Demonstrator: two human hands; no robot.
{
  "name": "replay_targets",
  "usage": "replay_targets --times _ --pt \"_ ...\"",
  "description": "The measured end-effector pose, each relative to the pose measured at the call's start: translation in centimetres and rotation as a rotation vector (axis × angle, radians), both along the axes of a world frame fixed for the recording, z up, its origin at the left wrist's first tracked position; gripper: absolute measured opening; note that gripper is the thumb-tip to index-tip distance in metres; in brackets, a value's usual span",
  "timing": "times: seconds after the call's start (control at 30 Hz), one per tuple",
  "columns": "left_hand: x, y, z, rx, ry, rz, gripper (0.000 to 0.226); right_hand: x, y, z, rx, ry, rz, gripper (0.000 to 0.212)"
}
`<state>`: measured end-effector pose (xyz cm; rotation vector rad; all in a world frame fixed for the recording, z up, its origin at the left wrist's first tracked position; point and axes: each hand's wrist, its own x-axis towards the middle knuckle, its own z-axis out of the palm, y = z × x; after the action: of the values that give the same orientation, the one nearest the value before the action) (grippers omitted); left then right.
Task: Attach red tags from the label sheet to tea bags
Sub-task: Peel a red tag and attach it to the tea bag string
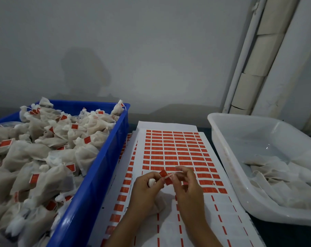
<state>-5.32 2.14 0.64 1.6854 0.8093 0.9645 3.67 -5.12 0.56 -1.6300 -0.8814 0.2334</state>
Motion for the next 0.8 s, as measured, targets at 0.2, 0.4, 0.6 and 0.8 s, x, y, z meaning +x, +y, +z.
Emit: replay_targets --times 0.2,0.4,0.6,0.8 --pt "0.0 -0.1 0.0 -0.026 -0.005 -0.055 0.02 0.3 0.2 -0.3 0.023 0.057 0.067 0.005" --pt "0.1 -0.4 0.0 -0.073 -0.011 -0.045 0.02 0.7 0.2 -0.6 0.071 0.052 0.034 0.015" --pt "-0.4 0.4 0.2 -0.325 -0.206 -0.136 0.014 1.3 -0.2 0.1 0.145 -0.011 0.034 0.019" --pt "0.6 1.7 0.9 -0.363 0.14 -0.315 0.035 1.6 -0.5 0.9 0.252 -0.075 0.105 0.007"
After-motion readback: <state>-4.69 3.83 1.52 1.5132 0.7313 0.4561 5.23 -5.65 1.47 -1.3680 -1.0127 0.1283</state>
